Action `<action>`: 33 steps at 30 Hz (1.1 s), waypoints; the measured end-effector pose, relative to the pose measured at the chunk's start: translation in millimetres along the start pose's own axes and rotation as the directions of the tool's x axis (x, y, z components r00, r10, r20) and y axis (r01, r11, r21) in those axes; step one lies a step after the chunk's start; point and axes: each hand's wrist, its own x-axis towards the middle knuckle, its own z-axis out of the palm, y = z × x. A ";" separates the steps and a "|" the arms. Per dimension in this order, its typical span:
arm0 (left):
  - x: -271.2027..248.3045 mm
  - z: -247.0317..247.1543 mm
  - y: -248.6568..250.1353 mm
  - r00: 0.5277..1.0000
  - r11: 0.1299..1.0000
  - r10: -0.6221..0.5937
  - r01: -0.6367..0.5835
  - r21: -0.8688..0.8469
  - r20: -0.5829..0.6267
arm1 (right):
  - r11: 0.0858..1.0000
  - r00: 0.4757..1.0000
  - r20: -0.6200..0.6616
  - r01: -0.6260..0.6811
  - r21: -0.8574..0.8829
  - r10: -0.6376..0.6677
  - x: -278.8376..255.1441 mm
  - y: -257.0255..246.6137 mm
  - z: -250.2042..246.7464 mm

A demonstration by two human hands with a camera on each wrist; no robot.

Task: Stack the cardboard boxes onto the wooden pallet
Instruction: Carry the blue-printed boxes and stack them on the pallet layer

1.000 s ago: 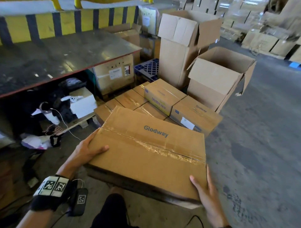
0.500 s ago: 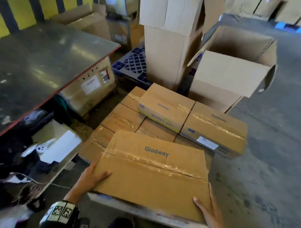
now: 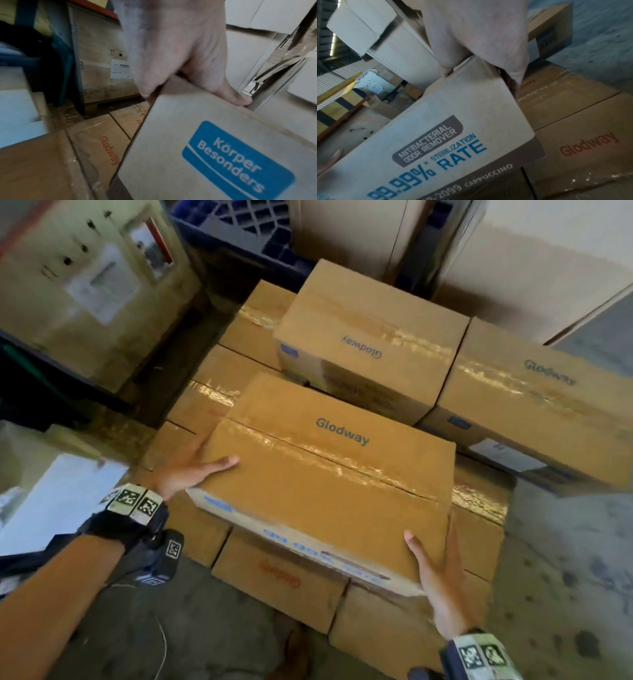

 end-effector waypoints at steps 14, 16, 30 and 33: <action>179.3 -4.9 -27.2 0.971 0.969 0.240 -0.239 -0.054 -0.004 | 0.977 0.959 -0.188 0.208 -0.040 -0.212 101.2 22.5 104.1; 183.4 -7.9 -26.9 0.966 0.964 0.260 -0.259 -0.061 0.005 | 0.972 0.957 -0.176 0.234 0.000 -0.231 110.1 13.9 105.4; 239.7 8.8 -47.5 0.936 0.936 0.350 -0.350 -0.020 -0.030 | 0.973 0.965 -0.146 0.205 -0.103 -0.219 154.2 18.9 118.8; 239.0 5.3 -46.8 0.931 0.929 0.365 -0.364 0.062 0.000 | 0.967 0.970 -0.122 0.187 -0.173 -0.209 151.7 16.8 117.8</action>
